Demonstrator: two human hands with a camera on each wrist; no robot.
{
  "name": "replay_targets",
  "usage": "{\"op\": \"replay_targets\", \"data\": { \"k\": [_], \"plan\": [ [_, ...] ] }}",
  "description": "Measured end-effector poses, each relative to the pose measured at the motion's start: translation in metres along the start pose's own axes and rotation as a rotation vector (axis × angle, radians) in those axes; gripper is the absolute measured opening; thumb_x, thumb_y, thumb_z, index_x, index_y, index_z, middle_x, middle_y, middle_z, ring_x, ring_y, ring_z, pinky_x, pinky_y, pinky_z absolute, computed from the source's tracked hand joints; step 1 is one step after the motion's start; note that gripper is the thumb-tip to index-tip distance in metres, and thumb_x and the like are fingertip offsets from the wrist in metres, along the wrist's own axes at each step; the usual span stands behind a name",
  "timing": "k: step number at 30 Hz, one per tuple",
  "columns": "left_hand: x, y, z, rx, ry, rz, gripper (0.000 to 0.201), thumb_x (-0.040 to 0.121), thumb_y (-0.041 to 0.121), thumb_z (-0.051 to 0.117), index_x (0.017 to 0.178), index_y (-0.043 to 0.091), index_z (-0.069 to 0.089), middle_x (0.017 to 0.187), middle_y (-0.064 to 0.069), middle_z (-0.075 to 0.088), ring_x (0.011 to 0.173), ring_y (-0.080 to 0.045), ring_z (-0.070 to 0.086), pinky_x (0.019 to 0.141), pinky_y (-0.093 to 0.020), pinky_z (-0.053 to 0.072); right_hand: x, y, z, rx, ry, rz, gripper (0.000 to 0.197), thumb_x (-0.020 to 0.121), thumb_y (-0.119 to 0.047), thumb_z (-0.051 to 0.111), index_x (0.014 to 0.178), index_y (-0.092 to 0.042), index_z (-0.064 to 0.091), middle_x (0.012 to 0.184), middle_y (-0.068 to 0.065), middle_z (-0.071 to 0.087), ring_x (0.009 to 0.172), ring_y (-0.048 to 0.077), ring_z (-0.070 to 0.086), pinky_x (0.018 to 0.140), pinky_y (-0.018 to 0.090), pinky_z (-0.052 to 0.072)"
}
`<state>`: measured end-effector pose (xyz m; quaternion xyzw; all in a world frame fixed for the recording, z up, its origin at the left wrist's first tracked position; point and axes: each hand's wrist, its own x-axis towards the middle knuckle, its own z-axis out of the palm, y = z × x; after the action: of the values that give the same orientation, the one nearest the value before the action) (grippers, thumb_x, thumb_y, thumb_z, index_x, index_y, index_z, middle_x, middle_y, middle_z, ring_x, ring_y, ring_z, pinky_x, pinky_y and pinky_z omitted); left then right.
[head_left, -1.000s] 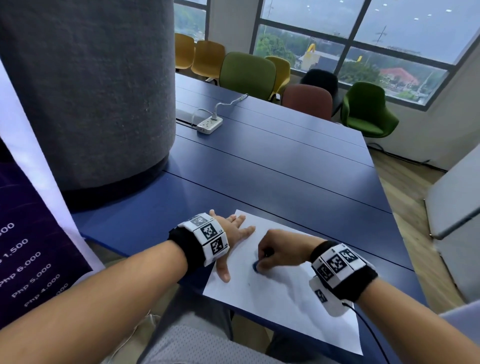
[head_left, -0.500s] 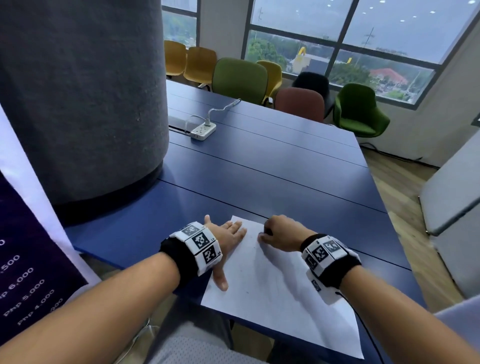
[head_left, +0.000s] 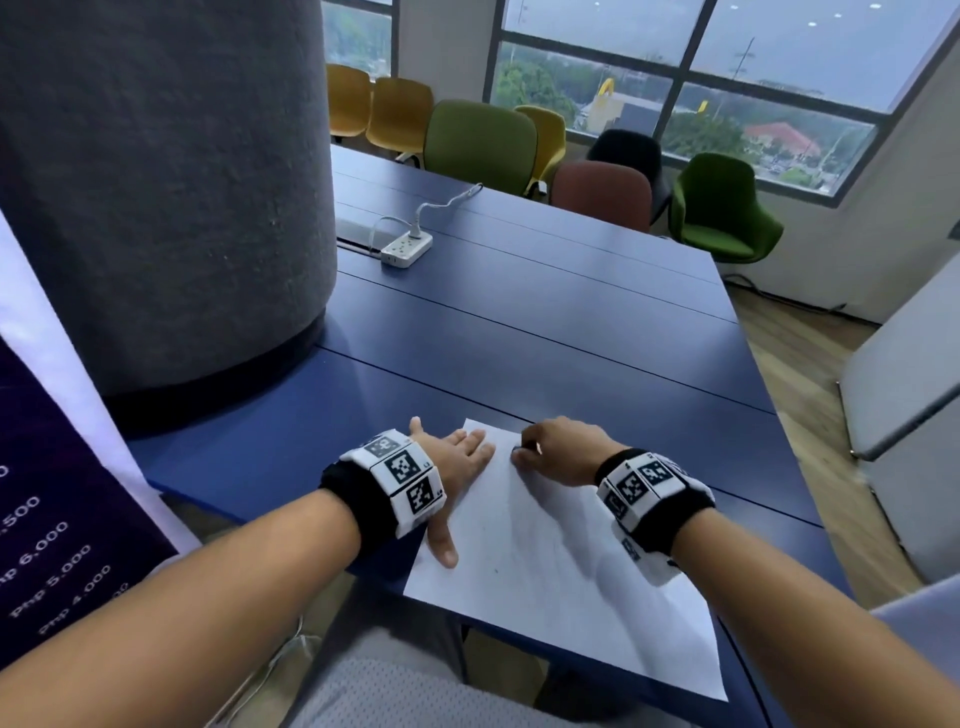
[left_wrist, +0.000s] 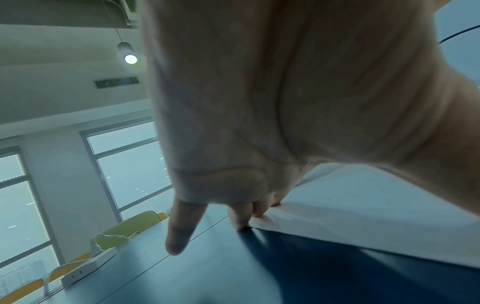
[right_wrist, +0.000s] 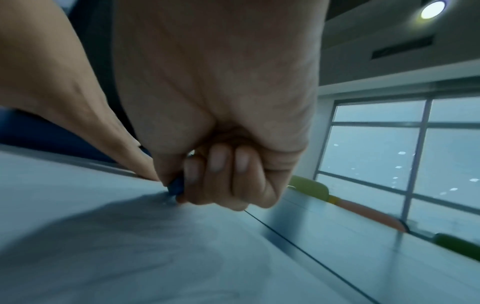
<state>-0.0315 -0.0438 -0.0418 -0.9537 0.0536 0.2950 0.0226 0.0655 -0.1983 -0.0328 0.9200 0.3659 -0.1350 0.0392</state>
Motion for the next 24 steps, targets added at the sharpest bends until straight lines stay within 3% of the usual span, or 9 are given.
{"op": "replay_targets", "data": {
  "k": [2, 6, 10, 14, 19, 22, 24],
  "plan": [
    [0.0, 0.0, 0.001, 0.002, -0.003, -0.003, 0.148, 0.058, 0.058, 0.086, 0.153, 0.013, -0.019, 0.163, -0.005, -0.017, 0.15, -0.021, -0.012, 0.107, -0.074, -0.001, -0.001, 0.002, 0.001, -0.003, 0.017, 0.008, 0.032, 0.096, -0.042, 0.042, 0.102, -0.018, 0.063, 0.111, 0.008, 0.065, 0.1, 0.03, 0.06, 0.075, 0.033, 0.042],
    [0.0, 0.002, -0.002, 0.011, -0.007, -0.011, 0.147, 0.059, 0.057, 0.086, 0.153, 0.013, -0.018, 0.163, -0.005, -0.017, 0.15, -0.021, -0.012, 0.108, -0.073, -0.001, -0.009, -0.006, 0.008, -0.008, -0.087, -0.121, 0.033, 0.096, -0.045, 0.043, 0.103, -0.019, 0.064, 0.109, 0.004, 0.065, 0.099, 0.026, 0.059, 0.073, 0.031, 0.043],
    [0.0, 0.001, -0.001, 0.001, -0.006, -0.006, 0.147, 0.059, 0.057, 0.086, 0.153, 0.015, -0.019, 0.163, -0.005, -0.018, 0.15, -0.022, -0.013, 0.107, -0.073, -0.003, -0.005, 0.007, 0.001, 0.0, -0.034, 0.0, 0.034, 0.096, -0.044, 0.042, 0.105, -0.019, 0.064, 0.111, 0.005, 0.064, 0.102, 0.028, 0.058, 0.077, 0.033, 0.043],
    [-0.003, 0.003, -0.003, 0.014, -0.019, -0.012, 0.143, 0.061, 0.055, 0.086, 0.154, 0.022, -0.019, 0.163, -0.004, -0.02, 0.15, -0.022, -0.014, 0.108, -0.072, -0.003, -0.017, -0.006, 0.009, -0.054, -0.108, -0.152, 0.033, 0.097, -0.043, 0.043, 0.106, -0.019, 0.063, 0.111, 0.003, 0.065, 0.102, 0.025, 0.058, 0.072, 0.03, 0.04],
    [0.0, 0.002, -0.001, 0.021, -0.015, -0.012, 0.144, 0.059, 0.056, 0.086, 0.154, 0.024, -0.018, 0.163, -0.005, -0.02, 0.15, -0.022, -0.013, 0.107, -0.073, -0.003, -0.008, 0.018, -0.001, -0.031, -0.032, 0.018, 0.03, 0.096, -0.042, 0.044, 0.099, -0.019, 0.063, 0.111, 0.006, 0.064, 0.1, 0.029, 0.059, 0.074, 0.031, 0.041],
    [0.0, 0.002, -0.002, 0.028, -0.008, -0.012, 0.145, 0.058, 0.056, 0.086, 0.154, 0.025, -0.018, 0.163, -0.007, -0.018, 0.15, -0.023, -0.012, 0.107, -0.073, -0.003, -0.019, 0.005, 0.008, -0.025, -0.094, -0.112, 0.031, 0.097, -0.043, 0.043, 0.102, -0.02, 0.063, 0.108, 0.003, 0.065, 0.097, 0.024, 0.058, 0.075, 0.032, 0.044],
    [-0.001, 0.004, -0.004, 0.041, -0.014, -0.013, 0.144, 0.059, 0.056, 0.086, 0.154, 0.027, -0.018, 0.163, -0.008, -0.019, 0.15, -0.025, -0.012, 0.108, -0.073, -0.002, -0.02, 0.004, 0.008, -0.032, -0.108, -0.122, 0.033, 0.097, -0.045, 0.042, 0.103, -0.02, 0.063, 0.107, 0.002, 0.065, 0.094, 0.022, 0.057, 0.073, 0.031, 0.042]
  ]
}}
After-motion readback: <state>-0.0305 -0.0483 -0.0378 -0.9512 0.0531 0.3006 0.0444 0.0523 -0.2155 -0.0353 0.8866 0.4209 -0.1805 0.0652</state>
